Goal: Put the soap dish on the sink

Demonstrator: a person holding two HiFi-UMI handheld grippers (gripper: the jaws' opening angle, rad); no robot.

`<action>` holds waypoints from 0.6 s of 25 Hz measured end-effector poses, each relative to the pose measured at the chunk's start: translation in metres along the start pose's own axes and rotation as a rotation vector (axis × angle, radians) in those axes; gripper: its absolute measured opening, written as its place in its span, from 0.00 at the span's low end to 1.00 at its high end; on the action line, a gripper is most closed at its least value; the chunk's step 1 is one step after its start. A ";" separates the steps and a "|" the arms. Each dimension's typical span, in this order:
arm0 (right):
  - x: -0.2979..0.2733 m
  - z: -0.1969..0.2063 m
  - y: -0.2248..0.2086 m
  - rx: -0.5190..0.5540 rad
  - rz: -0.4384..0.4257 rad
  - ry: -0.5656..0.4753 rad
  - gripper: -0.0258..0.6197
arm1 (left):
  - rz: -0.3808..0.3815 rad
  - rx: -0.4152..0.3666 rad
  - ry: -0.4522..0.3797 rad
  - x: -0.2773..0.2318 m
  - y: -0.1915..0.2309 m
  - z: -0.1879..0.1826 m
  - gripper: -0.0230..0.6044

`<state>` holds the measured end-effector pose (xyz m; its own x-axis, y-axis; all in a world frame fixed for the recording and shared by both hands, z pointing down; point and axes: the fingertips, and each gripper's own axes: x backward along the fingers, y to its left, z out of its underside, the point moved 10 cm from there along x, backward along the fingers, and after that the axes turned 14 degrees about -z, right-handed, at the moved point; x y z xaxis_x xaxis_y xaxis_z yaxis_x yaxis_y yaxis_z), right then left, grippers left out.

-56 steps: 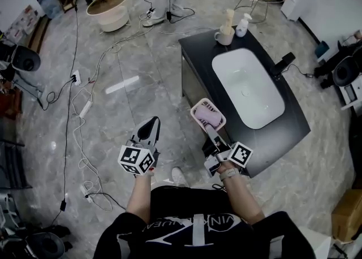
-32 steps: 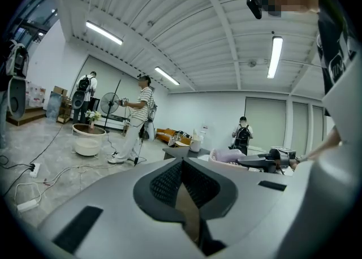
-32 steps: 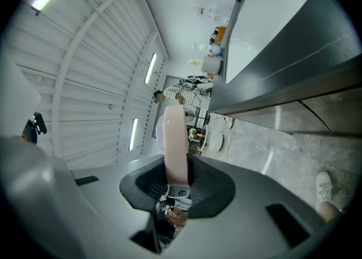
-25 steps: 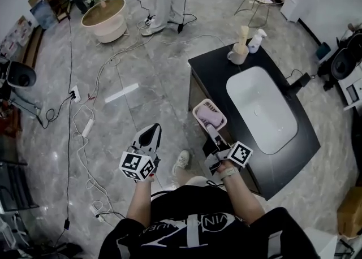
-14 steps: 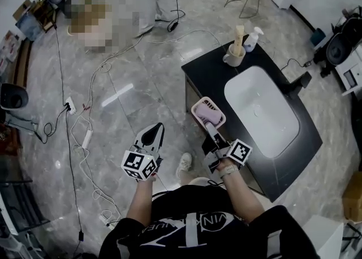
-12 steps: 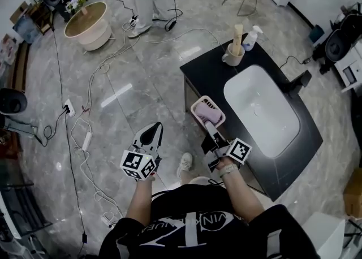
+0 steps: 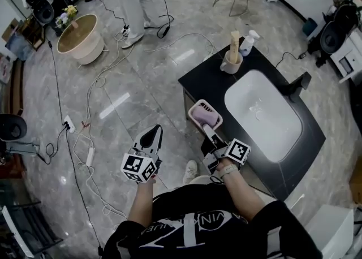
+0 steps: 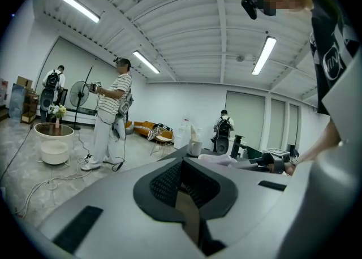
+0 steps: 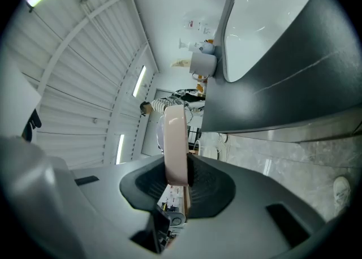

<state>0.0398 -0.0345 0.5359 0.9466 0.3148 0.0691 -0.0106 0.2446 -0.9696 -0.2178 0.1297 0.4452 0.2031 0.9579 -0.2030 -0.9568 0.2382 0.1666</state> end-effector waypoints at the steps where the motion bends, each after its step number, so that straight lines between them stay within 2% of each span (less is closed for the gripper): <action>1: -0.003 0.000 0.000 0.003 0.005 -0.002 0.17 | 0.003 0.002 -0.003 -0.003 0.003 -0.001 0.06; 6: -0.013 -0.001 -0.002 -0.005 0.022 -0.027 0.17 | 0.038 0.011 -0.002 -0.024 0.008 0.000 0.06; 12: -0.015 -0.002 -0.007 -0.030 0.020 -0.086 0.17 | 0.116 -0.007 0.034 -0.048 0.002 0.000 0.06; 15: -0.016 -0.002 -0.010 -0.038 0.049 -0.119 0.17 | 0.163 -0.013 0.061 -0.066 -0.002 0.003 0.06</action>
<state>0.0255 -0.0436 0.5444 0.9002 0.4331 0.0462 -0.0419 0.1916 -0.9806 -0.2285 0.0669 0.4614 0.0327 0.9720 -0.2325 -0.9788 0.0782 0.1895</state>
